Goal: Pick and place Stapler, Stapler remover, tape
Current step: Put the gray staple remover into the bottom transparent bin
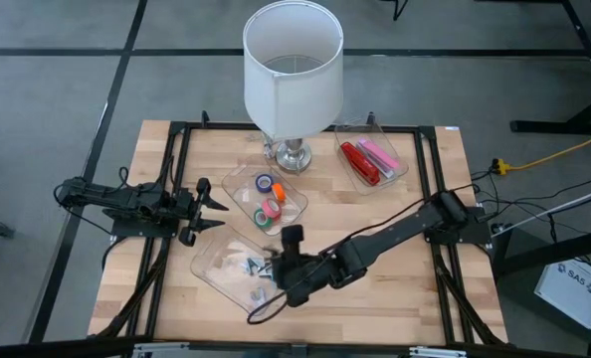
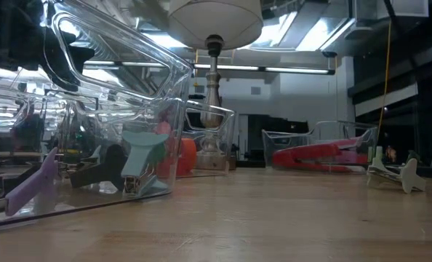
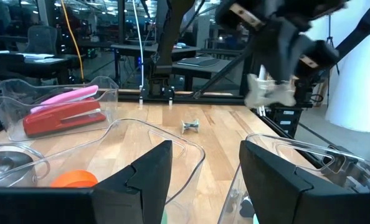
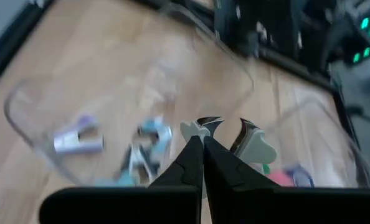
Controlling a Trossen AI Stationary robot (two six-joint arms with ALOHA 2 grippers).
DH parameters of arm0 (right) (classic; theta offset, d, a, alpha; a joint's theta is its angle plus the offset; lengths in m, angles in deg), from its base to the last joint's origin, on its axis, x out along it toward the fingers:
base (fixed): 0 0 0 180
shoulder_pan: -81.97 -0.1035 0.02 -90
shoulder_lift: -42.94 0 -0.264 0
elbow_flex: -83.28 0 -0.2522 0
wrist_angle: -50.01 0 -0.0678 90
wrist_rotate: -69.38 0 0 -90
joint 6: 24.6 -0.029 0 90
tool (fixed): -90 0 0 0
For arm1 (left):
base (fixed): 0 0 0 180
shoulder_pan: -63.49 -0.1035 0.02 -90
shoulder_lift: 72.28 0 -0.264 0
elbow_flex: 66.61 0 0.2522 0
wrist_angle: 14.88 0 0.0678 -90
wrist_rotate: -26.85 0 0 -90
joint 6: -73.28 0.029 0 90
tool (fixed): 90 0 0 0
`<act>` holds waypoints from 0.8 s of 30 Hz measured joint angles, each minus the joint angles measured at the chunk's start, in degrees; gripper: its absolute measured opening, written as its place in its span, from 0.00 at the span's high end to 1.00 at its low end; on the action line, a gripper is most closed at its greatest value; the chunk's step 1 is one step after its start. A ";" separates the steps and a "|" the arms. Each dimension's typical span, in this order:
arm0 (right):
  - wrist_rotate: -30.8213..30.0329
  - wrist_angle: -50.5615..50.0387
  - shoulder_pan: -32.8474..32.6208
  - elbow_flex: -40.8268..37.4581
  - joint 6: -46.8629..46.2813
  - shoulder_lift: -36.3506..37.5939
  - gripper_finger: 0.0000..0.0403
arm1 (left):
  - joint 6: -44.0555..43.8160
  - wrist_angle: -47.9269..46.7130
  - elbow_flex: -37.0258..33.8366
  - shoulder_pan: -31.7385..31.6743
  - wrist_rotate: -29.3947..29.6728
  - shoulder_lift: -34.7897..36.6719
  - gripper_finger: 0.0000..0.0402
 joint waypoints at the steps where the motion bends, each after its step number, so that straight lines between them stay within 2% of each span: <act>1: 0.02 2.26 0.00 0.00 1.36 -0.51 0.99 | 0.02 0.00 0.02 0.00 0.01 -0.01 0.54; 6: 3.98 12.01 0.66 -0.02 5.43 -2.78 0.99 | 0.00 0.00 0.00 0.00 0.01 -0.01 0.54; 9: 7.37 15.82 1.39 -0.02 6.65 -4.42 0.99 | 0.00 0.00 0.00 0.02 0.00 -0.01 0.54; 12: 7.99 18.04 1.63 -0.07 6.86 -5.84 0.99 | 0.02 0.00 0.00 0.02 0.00 0.00 0.54; 18: 7.82 18.51 2.32 -0.07 6.66 -6.20 0.99 | 0.01 0.01 0.01 0.01 0.00 0.01 0.54; 24: 7.62 16.81 3.83 -0.07 2.53 -6.20 0.94 | 0.02 0.00 0.00 0.00 -0.01 0.01 0.54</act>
